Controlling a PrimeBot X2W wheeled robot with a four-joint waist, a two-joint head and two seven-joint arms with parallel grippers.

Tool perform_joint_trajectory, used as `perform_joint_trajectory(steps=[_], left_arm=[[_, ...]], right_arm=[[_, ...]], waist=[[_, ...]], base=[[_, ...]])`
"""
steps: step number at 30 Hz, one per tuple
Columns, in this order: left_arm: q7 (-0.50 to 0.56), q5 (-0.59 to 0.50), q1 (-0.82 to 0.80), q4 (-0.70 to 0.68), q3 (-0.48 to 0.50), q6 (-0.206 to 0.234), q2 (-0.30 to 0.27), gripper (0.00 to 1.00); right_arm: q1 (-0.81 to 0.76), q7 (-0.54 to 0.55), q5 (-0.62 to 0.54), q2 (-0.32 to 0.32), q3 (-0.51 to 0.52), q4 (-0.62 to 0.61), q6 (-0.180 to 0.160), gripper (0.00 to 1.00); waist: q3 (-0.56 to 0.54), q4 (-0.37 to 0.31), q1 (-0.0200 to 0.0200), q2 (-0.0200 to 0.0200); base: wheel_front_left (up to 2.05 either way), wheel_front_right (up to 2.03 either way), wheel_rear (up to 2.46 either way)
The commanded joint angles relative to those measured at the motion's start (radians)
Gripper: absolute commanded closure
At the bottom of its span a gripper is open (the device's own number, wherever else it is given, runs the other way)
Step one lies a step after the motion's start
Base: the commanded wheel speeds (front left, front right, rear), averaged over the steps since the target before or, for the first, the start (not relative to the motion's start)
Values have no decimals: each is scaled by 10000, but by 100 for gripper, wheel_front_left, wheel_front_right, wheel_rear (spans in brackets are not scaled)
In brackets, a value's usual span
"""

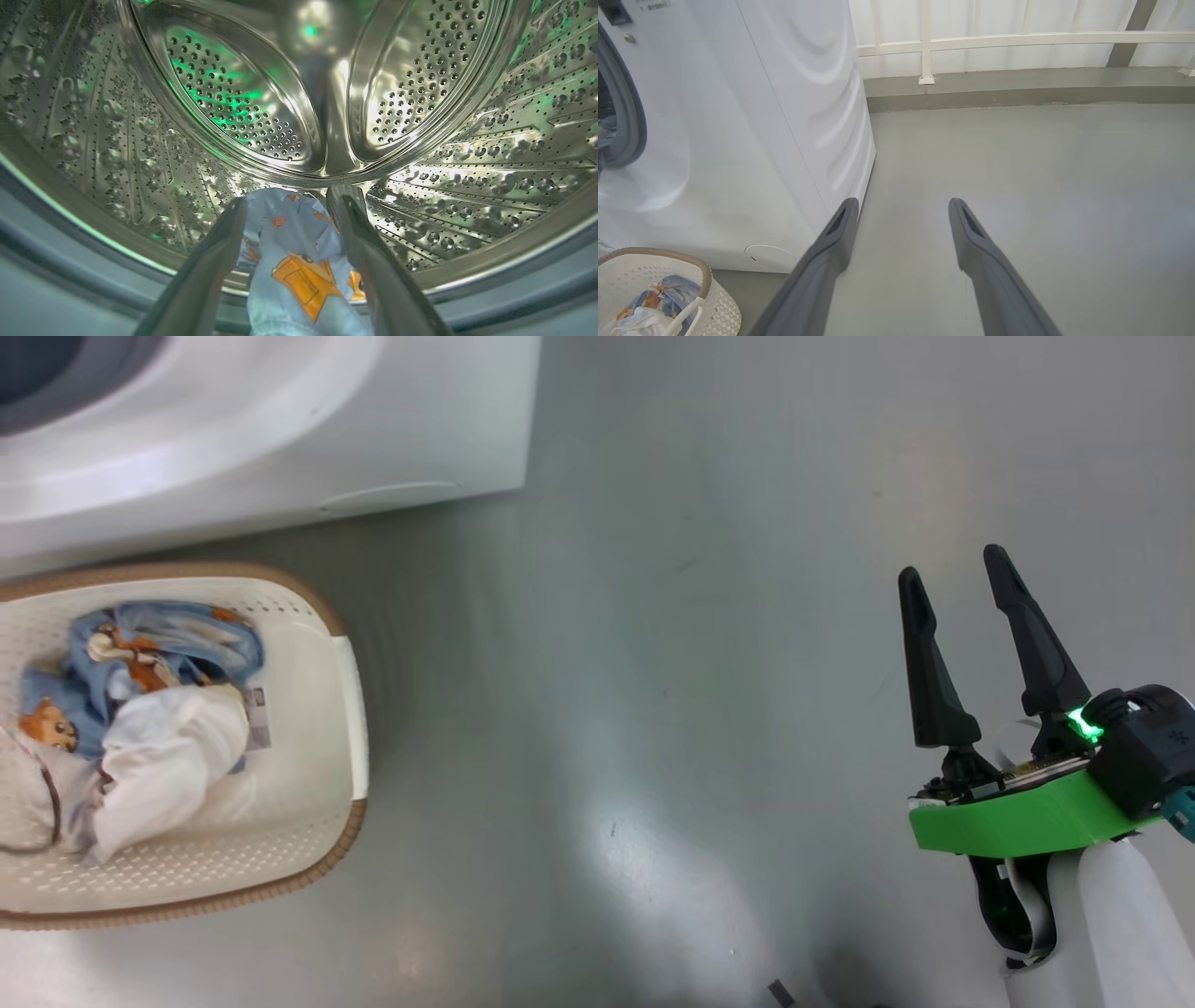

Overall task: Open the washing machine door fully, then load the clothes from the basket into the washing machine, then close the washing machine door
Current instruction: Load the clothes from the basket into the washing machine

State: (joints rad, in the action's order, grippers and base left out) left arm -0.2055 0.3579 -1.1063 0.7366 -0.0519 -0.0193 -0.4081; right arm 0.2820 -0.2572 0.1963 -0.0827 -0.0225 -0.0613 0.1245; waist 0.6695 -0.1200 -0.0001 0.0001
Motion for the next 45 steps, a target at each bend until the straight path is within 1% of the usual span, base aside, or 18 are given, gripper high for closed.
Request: perform_joint_trajectory(steps=[1, 7, 11, 17, 20, 22, 26, 29, 37, 45], left_arm=[[-95, 82, 365, -407, 209, 79, -583, 0], [-15, 368, 2398, -2346, 481, 485, -463, 0], [23, 489, 4031, -4079, 701, 945, -290, 0], [101, 557, 6427, -6497, 774, 1576, 216, 0], [135, 363, 7416, -7324, 673, 1940, 423, 0], [145, 348, 8003, -7792, 609, 2100, 604, 0], [216, 245, 8895, -8347, 323, 2258, 844, 0], [228, 261, 9332, -8507, 79, 2263, 1037, 0], [189, 482, 10140, -8233, -475, 2123, 1507, 0], [171, 603, 10672, -7944, -850, 1964, 1700, 0]], right_arm=[[-425, -45, -10, -21, -224, -180, 62, 0], [-556, -45, -67, -100, -258, -125, 62, 0], [-644, -45, -81, -149, -253, -50, 62, 0], [-860, -45, -119, -245, -192, 54, 62, 0], [-950, -45, -140, -295, -210, 138, 62, 0], [-1015, -45, -151, -337, -228, 198, 62, 0], [-1186, -45, -190, -425, -240, 286, 62, 0], [-1311, -45, -212, -486, -250, 358, 62, 0], [-1596, -45, -233, -497, -334, 594, 62, 0], [-2019, -45, -249, -366, -376, 703, 62, 0]], waist=[[-215, 129, 1, -1], [-606, 289, 1, -1], [-947, 382, 1, -1], [-1488, 678, 1, -1], [-1769, 830, 1, -1], [-1960, 926, 1, -1], [-2321, 1176, 1, -1], [-2607, 1342, 1, -1], [-3420, 1526, 1, -1], [-4091, 1494, 1, -1]], base=[[0, 0, 0], [0, 0, 0], [0, 0, 0], [0, 0, 0], [0, 0, 0], [0, 0, 0], [0, 0, 0], [0, 0, 0], [0, 0, 0], [0, 0, 0]])
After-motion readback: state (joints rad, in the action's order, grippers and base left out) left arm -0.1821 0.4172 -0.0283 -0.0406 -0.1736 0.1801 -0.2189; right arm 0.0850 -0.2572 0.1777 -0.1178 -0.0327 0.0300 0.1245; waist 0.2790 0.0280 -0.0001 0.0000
